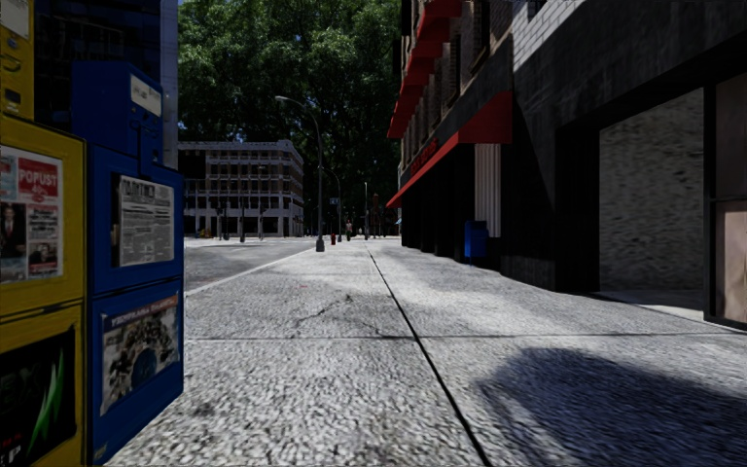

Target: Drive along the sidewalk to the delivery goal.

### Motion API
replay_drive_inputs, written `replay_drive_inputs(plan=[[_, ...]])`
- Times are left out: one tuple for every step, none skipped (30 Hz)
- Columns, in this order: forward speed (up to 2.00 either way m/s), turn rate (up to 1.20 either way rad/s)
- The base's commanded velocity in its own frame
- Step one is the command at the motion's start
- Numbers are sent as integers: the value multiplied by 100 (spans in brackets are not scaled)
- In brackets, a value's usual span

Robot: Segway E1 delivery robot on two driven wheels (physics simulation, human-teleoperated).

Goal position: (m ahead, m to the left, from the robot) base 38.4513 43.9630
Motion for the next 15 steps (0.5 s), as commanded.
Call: replay_drive_inputs(plan=[[200,0],[200,0],[200,0],[200,0],[200,0],[200,0],[200,0],[200,0],[200,0],[200,0],[200,0],[200,0],[200,0],[200,0],[200,0]])
